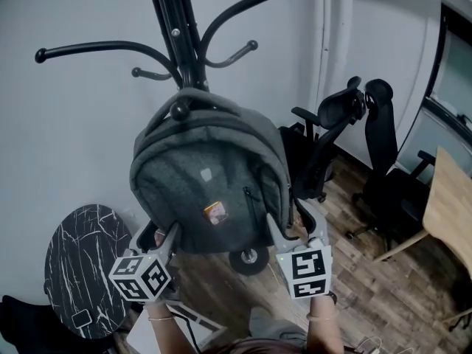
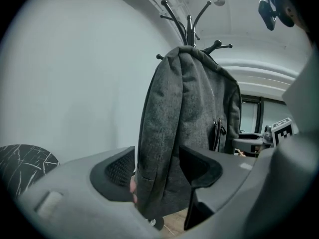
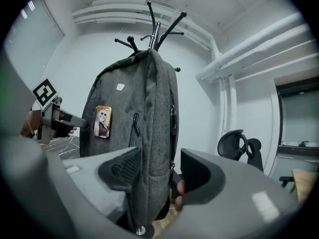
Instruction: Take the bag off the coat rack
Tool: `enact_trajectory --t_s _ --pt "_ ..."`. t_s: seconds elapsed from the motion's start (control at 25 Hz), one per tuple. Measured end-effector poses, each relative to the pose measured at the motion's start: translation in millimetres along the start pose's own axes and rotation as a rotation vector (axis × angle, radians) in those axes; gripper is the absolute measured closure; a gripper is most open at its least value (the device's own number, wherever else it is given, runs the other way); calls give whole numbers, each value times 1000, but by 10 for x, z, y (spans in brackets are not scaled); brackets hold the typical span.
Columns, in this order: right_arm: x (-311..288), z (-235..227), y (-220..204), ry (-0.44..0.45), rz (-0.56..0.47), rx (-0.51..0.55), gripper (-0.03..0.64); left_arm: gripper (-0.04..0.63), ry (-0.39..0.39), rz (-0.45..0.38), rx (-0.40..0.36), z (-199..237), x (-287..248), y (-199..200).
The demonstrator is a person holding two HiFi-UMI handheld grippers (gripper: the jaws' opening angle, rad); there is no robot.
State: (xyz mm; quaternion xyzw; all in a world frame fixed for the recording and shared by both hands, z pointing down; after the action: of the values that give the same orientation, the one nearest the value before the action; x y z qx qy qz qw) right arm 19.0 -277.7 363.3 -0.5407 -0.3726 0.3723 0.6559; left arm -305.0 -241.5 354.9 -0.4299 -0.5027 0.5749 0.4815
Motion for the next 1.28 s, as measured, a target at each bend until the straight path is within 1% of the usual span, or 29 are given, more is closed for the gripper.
enact_trajectory --t_s 0.16,0.28,0.36,0.44,0.48,0.52,0.68,0.8,0.92,1.08,1.28 --pt "-86 -29 -84 10 23 -23 365 324 -26 28 7 27 -106 -80" --pt "-149 -26 -144 27 46 -21 364 324 -44 15 25 57 -147 -109" --pt "-185 -22 -173 35 54 -21 364 325 -50 11 12 76 -170 -120" --pt "-211 -27 -186 39 53 -34 364 328 -49 17 -20 95 -190 -128" --pt "-219 -28 -189 40 51 -37 379 360 -47 19 -35 101 -198 -132" --pt "-222 -25 -190 41 48 -34 383 378 -44 17 -46 99 -203 -137" --pt "-193 8 -194 46 25 -2 428 422 -28 -13 -94 41 -188 -153" --pt "-154 62 -175 29 3 38 468 461 -16 -36 -131 -30 -139 -153" --pt "-105 118 -163 20 -23 68 493 493 -3 -61 -158 -94 -90 -156" --pt "-41 182 -138 23 -47 86 511 514 10 -89 -168 -137 -18 -144" --pt "43 231 -82 19 -70 96 518 520 21 -117 -173 -177 75 -102"
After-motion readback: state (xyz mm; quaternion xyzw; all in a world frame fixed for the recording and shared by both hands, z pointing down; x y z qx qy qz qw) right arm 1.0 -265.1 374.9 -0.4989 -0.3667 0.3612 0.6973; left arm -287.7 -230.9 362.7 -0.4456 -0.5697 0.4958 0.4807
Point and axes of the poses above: the fingertips, and each gripper's own axes: x backward along the fingers, z to its left, y out of its top, the point moved 10 cm from there along x, backward along the fingers, and after that the axes turned 13 degrees about -z, right-handed, at the moved point
